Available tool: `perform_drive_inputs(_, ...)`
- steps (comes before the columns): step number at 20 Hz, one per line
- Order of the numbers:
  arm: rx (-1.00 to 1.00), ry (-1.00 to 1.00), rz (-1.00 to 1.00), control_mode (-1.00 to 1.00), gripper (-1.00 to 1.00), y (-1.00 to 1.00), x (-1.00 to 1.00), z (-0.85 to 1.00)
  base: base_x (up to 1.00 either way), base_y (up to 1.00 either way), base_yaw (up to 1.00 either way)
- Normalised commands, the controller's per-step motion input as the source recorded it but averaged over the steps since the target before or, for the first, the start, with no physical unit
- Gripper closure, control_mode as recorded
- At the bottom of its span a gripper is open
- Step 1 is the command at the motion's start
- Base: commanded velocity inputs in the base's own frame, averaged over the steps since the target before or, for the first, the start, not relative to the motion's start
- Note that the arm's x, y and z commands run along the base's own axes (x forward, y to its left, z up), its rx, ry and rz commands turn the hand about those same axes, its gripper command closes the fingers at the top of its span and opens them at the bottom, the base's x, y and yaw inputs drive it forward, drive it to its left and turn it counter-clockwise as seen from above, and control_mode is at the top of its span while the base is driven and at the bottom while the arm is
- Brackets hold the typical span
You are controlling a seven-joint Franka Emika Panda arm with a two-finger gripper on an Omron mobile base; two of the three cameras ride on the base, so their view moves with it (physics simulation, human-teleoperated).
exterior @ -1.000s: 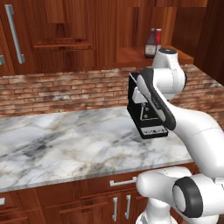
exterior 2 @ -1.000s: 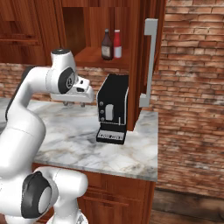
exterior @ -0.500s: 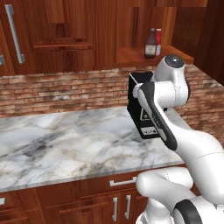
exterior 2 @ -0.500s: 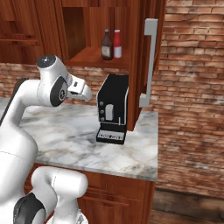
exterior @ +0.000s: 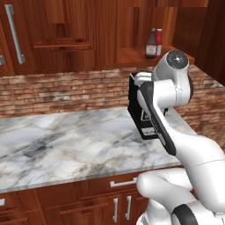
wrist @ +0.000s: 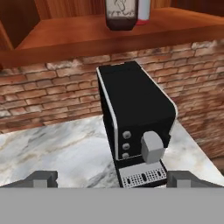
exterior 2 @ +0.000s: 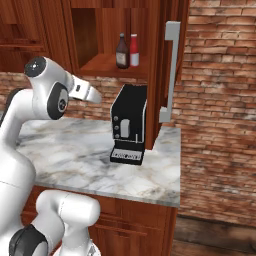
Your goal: Take 2 condiments from the cabinet and move them on the counter near the stove.Make sure the condiments are lined up with each other, next to each other.
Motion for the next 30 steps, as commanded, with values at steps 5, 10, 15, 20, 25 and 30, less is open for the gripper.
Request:
perform_drive_inputs(5, 0.00, 0.00, -0.02, -1.00, -1.00, -0.01, 0.00, 0.60, 0.00, 0.00, 0.00)
perform_drive_inputs(10, 0.00, 0.00, 0.00, -1.00, -1.00, -0.11, 0.00, 0.23, 0.00, 0.00, 0.00)
perform_drive_inputs(15, 0.00, -0.03, 0.01, -1.00, -1.00, -0.19, 0.02, 0.01, 0.00, 0.00, 0.00)
perform_drive_inputs(20, 0.00, -0.03, 0.01, -1.00, -1.00, -0.24, 0.00, 0.00, 0.00, 0.00, 0.00)
perform_drive_inputs(25, 0.00, -0.04, 0.00, -1.00, -1.00, -0.21, 0.00, 0.00, 0.00, 0.00, 0.00)
perform_drive_inputs(30, 0.00, -0.10, 0.00, -1.00, -1.00, -0.16, 0.00, 0.06, 0.00, 0.00, 0.00)
